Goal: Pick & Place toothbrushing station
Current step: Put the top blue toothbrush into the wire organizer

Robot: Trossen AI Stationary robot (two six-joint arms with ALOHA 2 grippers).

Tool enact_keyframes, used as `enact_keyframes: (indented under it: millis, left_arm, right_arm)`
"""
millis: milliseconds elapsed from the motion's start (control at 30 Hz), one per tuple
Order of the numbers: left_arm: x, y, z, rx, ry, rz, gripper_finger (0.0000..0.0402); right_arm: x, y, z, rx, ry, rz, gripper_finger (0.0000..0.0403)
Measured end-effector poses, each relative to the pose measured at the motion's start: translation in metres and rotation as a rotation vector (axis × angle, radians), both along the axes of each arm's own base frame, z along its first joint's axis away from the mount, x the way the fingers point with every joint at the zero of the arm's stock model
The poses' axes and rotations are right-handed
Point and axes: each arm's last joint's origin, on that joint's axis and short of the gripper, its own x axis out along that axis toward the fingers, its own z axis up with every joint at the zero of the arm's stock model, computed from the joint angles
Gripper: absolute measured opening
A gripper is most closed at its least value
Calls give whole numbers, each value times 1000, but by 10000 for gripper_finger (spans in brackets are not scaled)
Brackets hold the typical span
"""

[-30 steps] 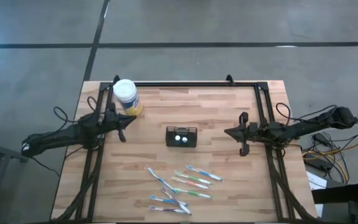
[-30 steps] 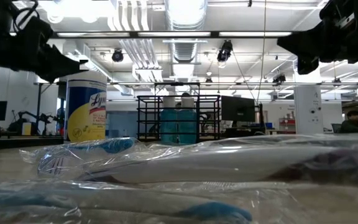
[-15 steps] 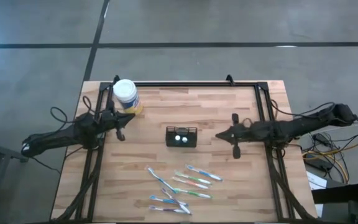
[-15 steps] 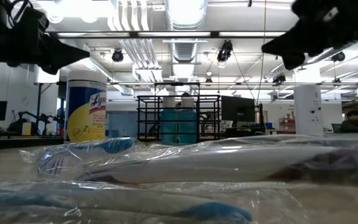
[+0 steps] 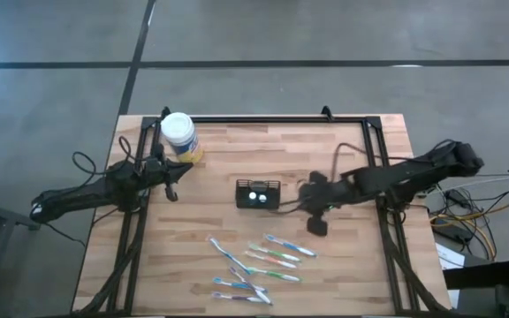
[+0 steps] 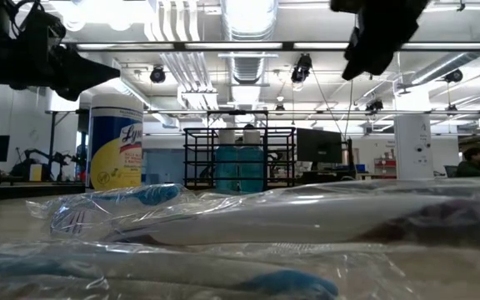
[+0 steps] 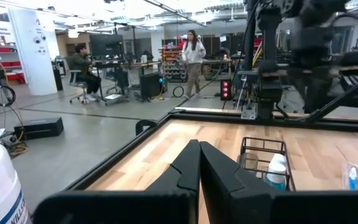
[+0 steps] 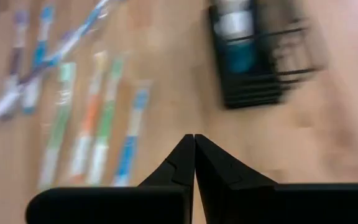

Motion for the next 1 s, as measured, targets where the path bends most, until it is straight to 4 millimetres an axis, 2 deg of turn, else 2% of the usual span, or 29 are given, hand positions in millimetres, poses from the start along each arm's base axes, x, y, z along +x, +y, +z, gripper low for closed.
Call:
enact_keyframes:
  millis: [133,333,467,600,700,1000]
  left_arm:
    - [0,0,-1,-9,7,0,10]
    - [0,0,-3,-38,22,-1,10]
    - [0,0,-2,-54,12,-1,10]
    - [0,0,-2,-55,11,-2,10]
    - [0,0,-2,-48,12,-1,10]
    - [-1,0,2,-63,-9,-2,10]
  right_arm:
    - [33,21,-10,72,122,44,36]
    - [73,56,-33,51,231,107,110]
    - [91,64,-53,-16,307,100,164]
    - [98,65,-71,-67,352,81,205]
    - [97,65,-80,-72,379,76,222]
    - [97,67,-90,-21,366,21,233]
